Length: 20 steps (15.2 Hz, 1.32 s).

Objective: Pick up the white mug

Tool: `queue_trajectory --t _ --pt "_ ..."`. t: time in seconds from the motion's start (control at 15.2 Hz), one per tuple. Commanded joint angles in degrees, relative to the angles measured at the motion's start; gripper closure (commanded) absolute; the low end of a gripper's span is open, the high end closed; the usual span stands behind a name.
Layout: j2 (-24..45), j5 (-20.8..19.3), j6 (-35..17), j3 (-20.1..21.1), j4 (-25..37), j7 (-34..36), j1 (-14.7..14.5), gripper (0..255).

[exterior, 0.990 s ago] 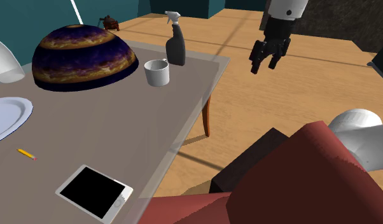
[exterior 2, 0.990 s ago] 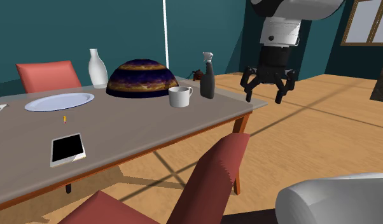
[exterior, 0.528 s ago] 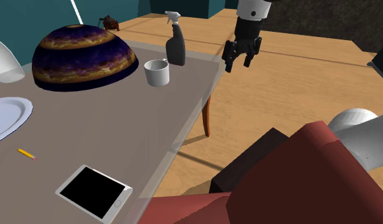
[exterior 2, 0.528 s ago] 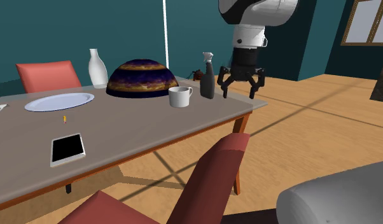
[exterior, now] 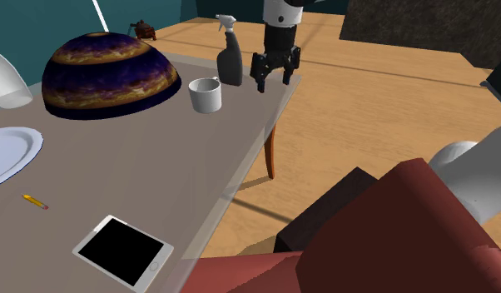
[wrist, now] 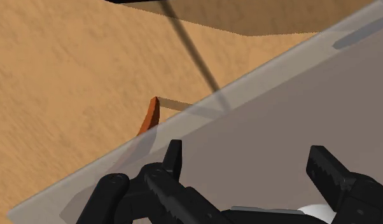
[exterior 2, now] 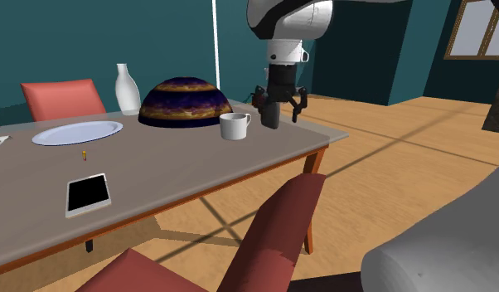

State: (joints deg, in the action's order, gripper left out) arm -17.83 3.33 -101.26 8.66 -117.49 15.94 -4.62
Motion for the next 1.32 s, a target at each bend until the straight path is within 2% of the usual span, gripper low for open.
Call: queue_trajectory --t 0.0,0.59,0.92,1.19,1.25 --pt "4.3 -0.7 -0.4 1.3 4.0 1.3 -0.4 0" --pt "24.6 -6.8 1.5 5.7 25.7 7.6 -3.6 0" --pt "37.8 -11.4 6.0 6.8 42.8 10.3 -7.3 0" --pt "50.0 -14.9 12.2 6.6 60.8 11.1 -11.7 0" --pt "49.6 -14.8 11.2 6.6 59.3 11.1 -11.5 0"
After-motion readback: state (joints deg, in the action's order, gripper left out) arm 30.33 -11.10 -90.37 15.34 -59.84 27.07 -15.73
